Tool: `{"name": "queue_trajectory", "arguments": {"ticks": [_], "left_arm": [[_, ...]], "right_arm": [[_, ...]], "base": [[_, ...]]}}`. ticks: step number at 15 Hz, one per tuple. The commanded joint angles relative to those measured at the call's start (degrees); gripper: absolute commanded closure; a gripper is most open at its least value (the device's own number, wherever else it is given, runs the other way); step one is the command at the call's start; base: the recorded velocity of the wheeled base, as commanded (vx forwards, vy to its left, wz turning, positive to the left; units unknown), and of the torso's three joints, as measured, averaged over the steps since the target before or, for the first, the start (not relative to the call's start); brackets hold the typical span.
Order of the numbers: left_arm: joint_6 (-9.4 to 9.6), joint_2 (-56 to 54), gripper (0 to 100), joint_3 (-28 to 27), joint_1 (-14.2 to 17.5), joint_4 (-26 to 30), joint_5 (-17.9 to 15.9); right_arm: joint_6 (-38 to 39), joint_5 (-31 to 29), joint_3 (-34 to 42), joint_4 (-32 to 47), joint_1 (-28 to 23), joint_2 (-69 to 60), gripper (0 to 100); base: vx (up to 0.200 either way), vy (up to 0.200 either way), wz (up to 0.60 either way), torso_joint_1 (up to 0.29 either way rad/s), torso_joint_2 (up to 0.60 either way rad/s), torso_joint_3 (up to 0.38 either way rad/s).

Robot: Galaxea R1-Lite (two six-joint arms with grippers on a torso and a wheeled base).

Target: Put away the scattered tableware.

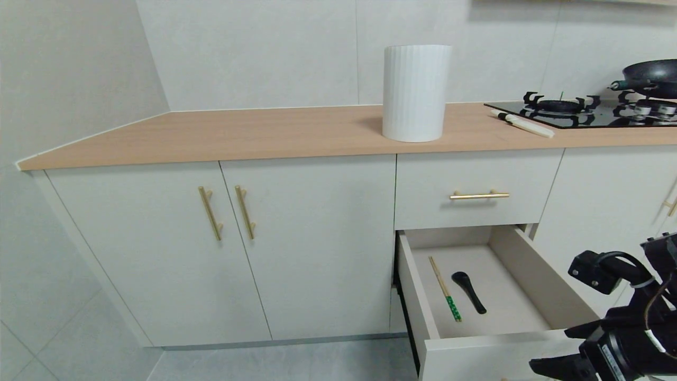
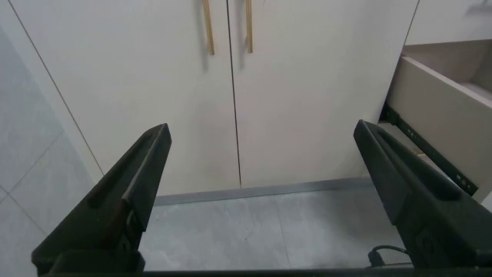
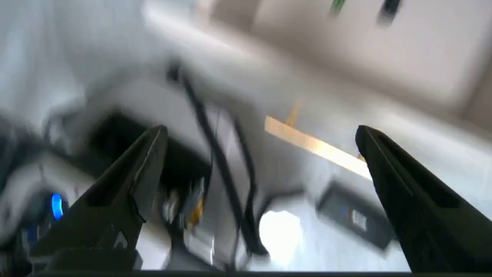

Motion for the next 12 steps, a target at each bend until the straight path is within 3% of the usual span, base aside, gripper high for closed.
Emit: {"name": "queue_trajectory", "arguments": {"ticks": [1,5,7,9,12], "left_arm": [[0.01,0.0,0,0.0,0.0,0.0,0.0],[0.01,0.0,0,0.0,0.0,0.0,0.0],[0.01,0.0,0,0.0,0.0,0.0,0.0],[0.01,0.0,0,0.0,0.0,0.0,0.0],[0.01,0.0,0,0.0,0.0,0.0,0.0]], "right_arm": [[-1.6,-0.1,-0.2,2.5,1.0,2.7,0],[-1.8,-1.1,-5.4,14.1,2.6,11.1,0],[-1.1,-1.5,-6.7,15.2,2.5,14.7,0],[3.8,-6.8,-8.8,14.9,2.6,21.1,0],[10.6,-9.9,-11.3,13.4,2.6,24.3,0]], "base": [[0.000,0.000,0.00,0.000,0.00,0.000],[0.000,0.000,0.00,0.000,0.00,0.000],[0.000,0.000,0.00,0.000,0.00,0.000],[0.000,0.000,0.00,0.000,0.00,0.000],[0.000,0.000,0.00,0.000,0.00,0.000]]}}
